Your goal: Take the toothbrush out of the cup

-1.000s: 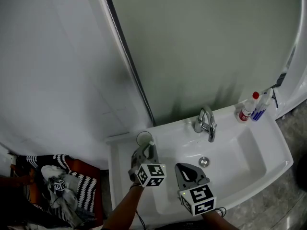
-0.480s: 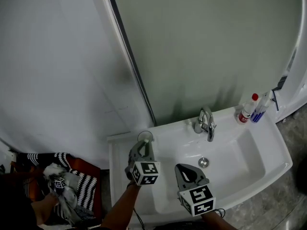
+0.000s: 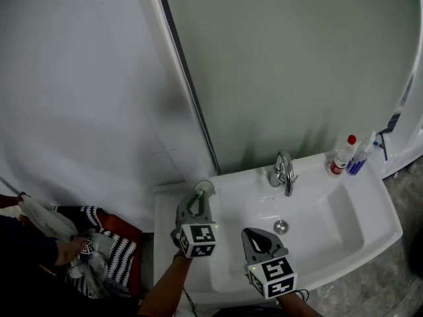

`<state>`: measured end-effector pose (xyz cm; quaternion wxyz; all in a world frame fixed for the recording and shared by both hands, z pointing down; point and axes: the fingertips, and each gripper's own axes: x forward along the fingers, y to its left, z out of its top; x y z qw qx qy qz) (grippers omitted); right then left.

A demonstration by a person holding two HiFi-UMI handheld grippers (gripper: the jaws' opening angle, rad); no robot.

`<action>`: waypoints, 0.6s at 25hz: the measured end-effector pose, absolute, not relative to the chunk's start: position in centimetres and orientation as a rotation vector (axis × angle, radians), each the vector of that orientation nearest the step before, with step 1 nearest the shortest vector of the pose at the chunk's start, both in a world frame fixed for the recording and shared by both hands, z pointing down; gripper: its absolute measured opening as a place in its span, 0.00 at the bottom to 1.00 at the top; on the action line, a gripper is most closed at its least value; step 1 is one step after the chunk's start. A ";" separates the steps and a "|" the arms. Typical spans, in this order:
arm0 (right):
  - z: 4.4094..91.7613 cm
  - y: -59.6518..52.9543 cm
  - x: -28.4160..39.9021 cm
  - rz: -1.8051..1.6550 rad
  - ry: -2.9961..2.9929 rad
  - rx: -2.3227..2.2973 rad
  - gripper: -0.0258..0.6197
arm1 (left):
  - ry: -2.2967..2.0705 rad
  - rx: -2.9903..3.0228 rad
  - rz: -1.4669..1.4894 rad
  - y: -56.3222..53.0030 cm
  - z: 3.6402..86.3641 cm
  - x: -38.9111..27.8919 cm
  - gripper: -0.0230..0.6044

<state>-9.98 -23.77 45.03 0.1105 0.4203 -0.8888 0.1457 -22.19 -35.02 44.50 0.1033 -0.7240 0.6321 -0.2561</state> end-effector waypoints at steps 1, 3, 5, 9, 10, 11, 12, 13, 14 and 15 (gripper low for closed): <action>45.0 -23.7 -9.9 0.426 -2.613 1.233 0.06 | 1.872 -2.140 -0.739 -34.9 44.1 -22.1 0.08; 44.8 -23.4 -9.7 0.420 -2.620 1.225 0.06 | 1.889 -2.149 -0.703 -34.5 43.2 -22.0 0.08; 44.6 -23.1 -9.6 0.414 -2.629 1.216 0.06 | 1.905 -2.148 -0.671 -34.0 42.3 -21.9 0.08; 44.3 -22.7 -9.5 0.408 -2.646 1.191 0.06 | 1.932 -2.144 -0.614 -32.8 40.7 -21.6 0.08; 44.2 -22.5 -9.5 0.406 -2.652 1.183 0.06 | 1.942 -2.144 -0.598 -32.5 40.3 -21.6 0.08; 44.2 -22.4 -9.5 0.403 -2.657 1.175 0.06 | 1.953 -2.143 -0.582 -32.1 39.9 -21.5 0.08; 44.1 -22.3 -9.5 0.400 -2.663 1.167 0.06 | 1.963 -2.141 -0.565 -31.7 39.5 -21.5 0.08; 44.1 -22.1 -9.5 0.400 -2.667 1.159 0.06 | 1.973 -2.142 -0.548 -31.2 39.1 -21.4 0.08; 44.0 -22.0 -9.5 0.400 -2.672 1.151 0.06 | 1.984 -2.144 -0.531 -30.8 38.7 -21.3 0.08; 43.9 -21.9 -9.5 0.400 -2.677 1.143 0.06 | 1.996 -2.149 -0.514 -30.3 38.4 -21.2 0.08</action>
